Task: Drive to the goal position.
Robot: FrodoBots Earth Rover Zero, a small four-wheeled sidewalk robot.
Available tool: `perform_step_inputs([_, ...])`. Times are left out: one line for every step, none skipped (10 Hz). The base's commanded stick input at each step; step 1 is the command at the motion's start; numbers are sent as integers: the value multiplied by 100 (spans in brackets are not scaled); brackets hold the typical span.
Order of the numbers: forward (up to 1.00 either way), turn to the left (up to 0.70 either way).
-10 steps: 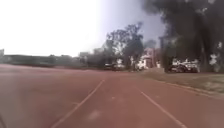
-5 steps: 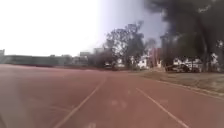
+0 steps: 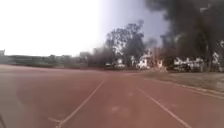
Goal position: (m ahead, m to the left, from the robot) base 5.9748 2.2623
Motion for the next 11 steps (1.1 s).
perform_step_inputs([70,0])
perform_step_inputs([70,0])
perform_step_inputs([70,0])
perform_step_inputs([70,0])
perform_step_inputs([70,0])
perform_step_inputs([70,0])
perform_step_inputs([70,0])
perform_step_inputs([70,0])
perform_step_inputs([70,0])
perform_step_inputs([70,0])
perform_step_inputs([70,0])
